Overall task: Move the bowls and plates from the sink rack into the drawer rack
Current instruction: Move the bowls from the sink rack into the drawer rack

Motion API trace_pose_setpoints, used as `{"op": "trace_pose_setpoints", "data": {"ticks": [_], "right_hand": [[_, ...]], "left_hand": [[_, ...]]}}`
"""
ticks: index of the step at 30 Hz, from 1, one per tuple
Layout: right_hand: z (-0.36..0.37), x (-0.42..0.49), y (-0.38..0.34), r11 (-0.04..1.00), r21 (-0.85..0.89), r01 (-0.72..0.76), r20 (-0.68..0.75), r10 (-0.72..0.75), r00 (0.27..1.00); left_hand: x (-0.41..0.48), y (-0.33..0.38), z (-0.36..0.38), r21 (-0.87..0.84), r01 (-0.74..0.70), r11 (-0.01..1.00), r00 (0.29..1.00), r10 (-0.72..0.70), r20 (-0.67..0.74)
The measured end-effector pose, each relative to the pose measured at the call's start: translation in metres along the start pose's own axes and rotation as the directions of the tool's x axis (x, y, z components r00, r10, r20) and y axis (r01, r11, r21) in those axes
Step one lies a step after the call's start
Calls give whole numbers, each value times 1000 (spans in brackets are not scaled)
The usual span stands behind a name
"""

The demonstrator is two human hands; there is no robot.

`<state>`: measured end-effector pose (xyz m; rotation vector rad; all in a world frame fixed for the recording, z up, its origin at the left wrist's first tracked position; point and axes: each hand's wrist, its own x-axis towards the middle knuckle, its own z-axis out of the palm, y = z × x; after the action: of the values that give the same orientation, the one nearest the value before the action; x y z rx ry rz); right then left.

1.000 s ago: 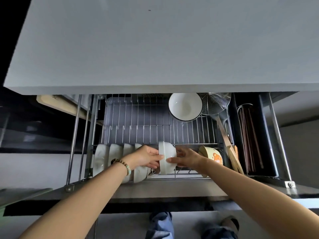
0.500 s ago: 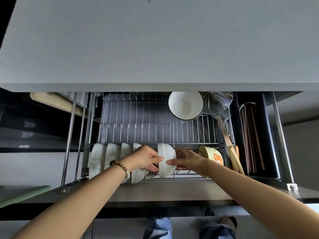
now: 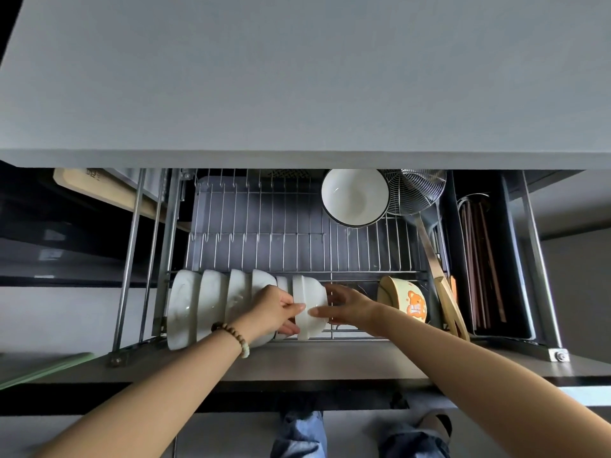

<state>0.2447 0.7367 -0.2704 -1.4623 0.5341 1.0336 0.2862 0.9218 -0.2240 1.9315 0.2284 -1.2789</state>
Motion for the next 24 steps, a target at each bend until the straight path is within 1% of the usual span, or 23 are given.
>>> {"op": "trace_pose_setpoints", "data": {"ticks": [2,5,8,9,10,11,12,13,14,15,17,19,20,22,24], "right_hand": [[2,2,1,999,30,-17,4,17,1000],[4,4,5,996,80,-40,6,40,999],[5,5,7,995,87,-45,15,44,999],[5,5,8,995,88,-41,11,40,999],[4,7,9,995,91,-35,2,35,999],[4,7,10,995,95,-29,-7,29,1000],[4,8,10,995,100,-23,-14,24,1000],[4,9,10,995,100,-17,-18,19,1000],[4,9,11,995,97,-13,-19,15,1000],[4,10,12,995,96,-14,-15,16,1000],[4,10,13,996,86,-16,-6,17,1000],[3,10,13,998,65,-8,-1,8,1000],[2,10,13,998,62,-8,-1,8,1000],[1,8,11,998,66,-8,-6,9,1000],[1,8,11,997,82,-13,-10,14,1000]], "left_hand": [[-3,2,0,50,-7,999,1000,8,-15],[-8,10,0,209,-19,978,999,29,-44],[-9,21,-2,388,-4,921,1000,11,-17],[-10,26,-3,464,-3,886,1000,7,-8],[-8,31,-4,584,-15,812,1000,26,-11],[-6,36,-7,713,-36,700,996,83,-31],[-6,39,-10,811,-54,583,987,156,-46],[-4,41,-13,857,-85,508,975,221,-34],[-2,40,-15,868,-129,479,964,265,-3],[0,36,-17,860,-174,479,954,298,28],[3,28,-19,839,-231,493,931,364,42],[7,21,-19,840,-291,458,889,454,60],[10,19,-19,839,-318,441,877,473,84],[12,15,-20,823,-354,445,885,445,140],[13,13,-20,812,-356,463,897,411,160]]}}
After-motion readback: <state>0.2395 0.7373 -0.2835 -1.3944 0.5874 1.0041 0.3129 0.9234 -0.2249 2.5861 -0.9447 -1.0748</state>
